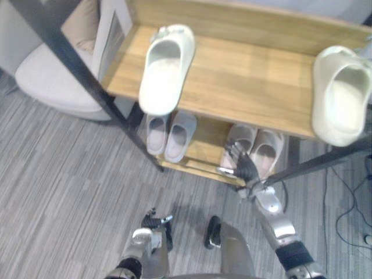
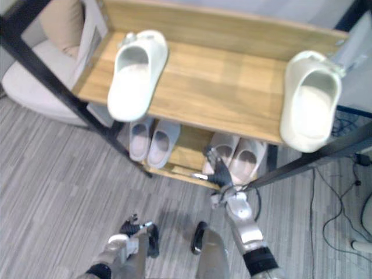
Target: Organize the slippers on the shoe rack
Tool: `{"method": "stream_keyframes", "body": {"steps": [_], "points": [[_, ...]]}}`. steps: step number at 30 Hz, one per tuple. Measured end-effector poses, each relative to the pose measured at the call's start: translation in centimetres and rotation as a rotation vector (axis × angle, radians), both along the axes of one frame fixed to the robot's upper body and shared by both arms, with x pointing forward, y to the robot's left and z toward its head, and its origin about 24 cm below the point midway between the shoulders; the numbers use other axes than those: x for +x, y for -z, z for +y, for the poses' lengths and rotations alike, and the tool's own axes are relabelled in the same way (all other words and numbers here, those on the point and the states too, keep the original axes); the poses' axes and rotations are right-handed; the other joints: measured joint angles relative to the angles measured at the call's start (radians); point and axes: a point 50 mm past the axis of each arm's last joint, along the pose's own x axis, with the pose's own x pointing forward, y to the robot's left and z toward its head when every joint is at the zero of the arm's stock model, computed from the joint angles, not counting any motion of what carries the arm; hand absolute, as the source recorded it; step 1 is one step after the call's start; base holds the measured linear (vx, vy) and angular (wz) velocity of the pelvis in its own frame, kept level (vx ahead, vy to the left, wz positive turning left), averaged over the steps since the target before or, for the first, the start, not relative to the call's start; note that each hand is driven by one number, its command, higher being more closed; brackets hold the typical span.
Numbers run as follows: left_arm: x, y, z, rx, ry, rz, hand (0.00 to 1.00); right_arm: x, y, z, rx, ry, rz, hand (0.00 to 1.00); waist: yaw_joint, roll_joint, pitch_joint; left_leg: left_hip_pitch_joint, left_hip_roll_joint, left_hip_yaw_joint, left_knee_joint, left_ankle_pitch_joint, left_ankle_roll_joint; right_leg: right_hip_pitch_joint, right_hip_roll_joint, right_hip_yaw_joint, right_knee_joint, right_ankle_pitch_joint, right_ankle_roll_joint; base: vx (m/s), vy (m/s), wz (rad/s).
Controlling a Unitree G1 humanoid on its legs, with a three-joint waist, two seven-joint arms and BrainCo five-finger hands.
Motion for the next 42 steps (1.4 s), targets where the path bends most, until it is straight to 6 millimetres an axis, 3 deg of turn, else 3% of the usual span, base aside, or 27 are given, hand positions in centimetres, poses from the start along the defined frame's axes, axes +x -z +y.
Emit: {"method": "stream_keyframes", "body": {"steps": [6,9,12,18,19,22,25,29,35,38,42], "points": [[-1.1,0.4,0.4,0.037,0.047,0.030,0.00,-4.5,6.7,-2.4,-0.010,0.151,0.324,0.00,-0.016,0.038,-0.060,0.075,-0.018,0.038,-0.076,0.020,0.013,0.082,0.021,0.041,-0.148,0.082,0.025,0.03,0.088,-0.22],[-1.0,0.4,0.0,0.053,0.103,0.028,0.00,-7.1,9.5,-3.1,-0.018,0.224,0.476,0.00,-0.019,0.044,-0.072,0.105,-0.027,0.038,-0.106,0.032,0.019,0.114,0.024,0.045,-0.191,0.103,0.028,-0.04,0.045,-0.05],[-0.8,0.3,-0.9,0.065,0.193,0.014,0.00,-9.3,11.3,-3.8,-0.035,0.276,0.596,0.00,-0.021,0.044,-0.082,0.114,-0.037,0.047,-0.141,0.052,0.027,0.116,0.024,0.057,-0.227,0.132,0.032,-0.06,0.034,-0.10],[1.3,-1.9,-3.6,0.060,0.389,-0.146,0.00,-11.8,12.5,-5.0,-0.051,0.362,0.685,0.00,-0.028,0.046,-0.096,0.145,-0.048,0.057,-0.180,0.054,0.025,0.149,0.027,0.074,-0.284,0.162,0.040,-0.05,0.039,-0.10],[2.5,-3.6,-5.4,0.039,0.469,-0.255,0.00,-12.9,12.9,-5.2,-0.042,0.391,0.713,0.00,-0.032,0.048,-0.102,0.143,-0.056,0.051,-0.188,0.054,0.025,0.148,0.020,0.075,-0.292,0.167,0.043,-0.04,0.049,0.01],[3.5,-6.0,-7.6,0.000,0.586,-0.390,0.00,-14.1,13.4,-5.4,0.008,0.460,0.752,0.00,-0.041,0.055,-0.108,0.142,-0.067,0.029,-0.198,0.054,0.026,0.147,0.016,0.071,-0.293,0.167,0.044,0.01,0.040,0.07],[3.6,-9.3,-10.7,-0.117,0.706,-0.557,0.00,-15.2,13.9,-5.3,0.036,0.520,0.785,0.00,-0.052,0.069,-0.119,0.142,-0.077,0.003,-0.212,0.055,0.027,0.148,0.011,0.062,-0.292,0.163,0.050,0.08,0.040,0.09],[3.0,-15.6,-14.0,-0.358,0.797,-0.807,0.00,-16.0,14.0,-5.9,0.054,0.584,0.796,0.00,-0.069,0.091,-0.134,0.152,-0.087,-0.013,-0.221,0.071,0.051,0.154,0.006,0.050,-0.286,0.163,0.057,0.11,0.041,0.08],[2.5,-23.0,-14.1,-0.561,0.759,-1.123,0.00,-15.8,13.8,-6.0,0.055,0.591,0.773,0.00,-0.067,0.093,-0.139,0.181,-0.090,-0.022,-0.223,0.064,0.052,0.177,0.002,0.054,-0.275,0.144,0.061,0.07,0.022,-0.01],[3.1,-25.6,-13.2,-0.563,0.675,-1.247,0.00,-16.0,13.7,-6.0,0.051,0.591,0.763,0.00,-0.063,0.095,-0.142,0.191,-0.090,-0.018,-0.221,0.053,0.054,0.177,0.003,0.068,-0.265,0.139,0.063,-0.01,0.016,-0.08],[3.8,-27.2,-11.9,-0.514,0.575,-1.338,0.00,-17.0,13.9,-6.1,0.046,0.596,0.786,0.00,-0.063,0.094,-0.162,0.195,-0.090,-0.016,-0.221,0.050,0.052,0.178,0.004,0.072,-0.260,0.135,0.063,0.00,0.012,-0.05]]}}
